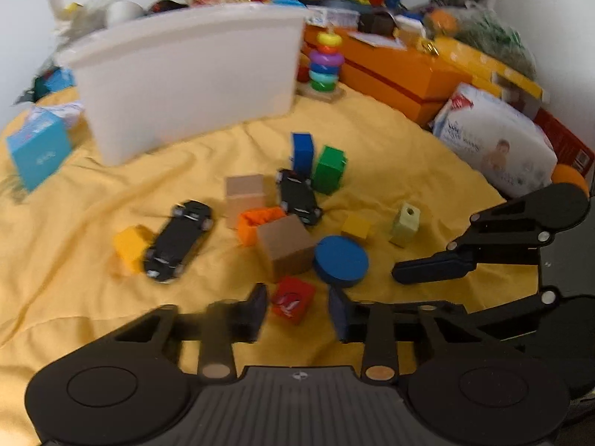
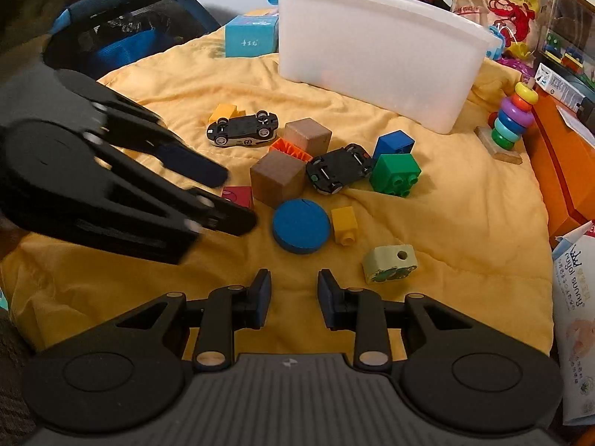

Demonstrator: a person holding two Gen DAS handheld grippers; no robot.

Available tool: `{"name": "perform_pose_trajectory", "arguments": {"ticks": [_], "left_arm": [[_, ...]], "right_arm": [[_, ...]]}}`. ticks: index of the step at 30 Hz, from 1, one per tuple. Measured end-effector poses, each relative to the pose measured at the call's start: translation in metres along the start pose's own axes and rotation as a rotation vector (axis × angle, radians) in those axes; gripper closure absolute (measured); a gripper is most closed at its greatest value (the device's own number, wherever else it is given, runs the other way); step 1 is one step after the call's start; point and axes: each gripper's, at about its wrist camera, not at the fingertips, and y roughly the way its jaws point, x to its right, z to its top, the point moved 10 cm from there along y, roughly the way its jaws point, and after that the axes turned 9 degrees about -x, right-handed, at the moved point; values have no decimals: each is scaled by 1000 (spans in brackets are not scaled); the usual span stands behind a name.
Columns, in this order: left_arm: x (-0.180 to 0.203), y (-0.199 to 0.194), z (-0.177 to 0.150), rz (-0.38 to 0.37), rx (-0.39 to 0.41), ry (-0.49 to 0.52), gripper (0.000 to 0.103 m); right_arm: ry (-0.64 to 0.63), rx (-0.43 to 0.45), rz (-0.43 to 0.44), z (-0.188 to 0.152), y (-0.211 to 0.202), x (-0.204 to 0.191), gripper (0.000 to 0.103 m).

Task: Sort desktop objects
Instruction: 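Grasp the red cube with the left tool while the right tool grasps the blue round disc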

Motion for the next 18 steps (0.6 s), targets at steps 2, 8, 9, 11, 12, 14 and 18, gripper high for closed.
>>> {"name": "perform_pose_trajectory", "arguments": {"ticks": [2, 8, 9, 11, 12, 14, 18], "left_arm": [[2, 2, -2, -6, -5, 14, 76], [-7, -17, -19, 3, -27, 16, 76], [-10, -22, -24, 20, -29, 20, 76], [-15, -26, -34, 47, -40, 19, 76], [-17, -27, -39, 48, -46, 7, 76], [-21, -25, -46, 32, -55, -30, 76], [-21, -24, -47, 36, -37, -43, 75]], "right_arm": [[15, 4, 6, -1, -1, 1, 71], [84, 19, 39, 5, 5, 9, 63], [89, 22, 41, 8, 6, 10, 59], [80, 30, 35, 15, 11, 10, 52], [74, 33, 30, 19, 14, 11, 49], [65, 39, 28, 27, 20, 11, 49], [64, 37, 50, 38, 27, 11, 60]]}}
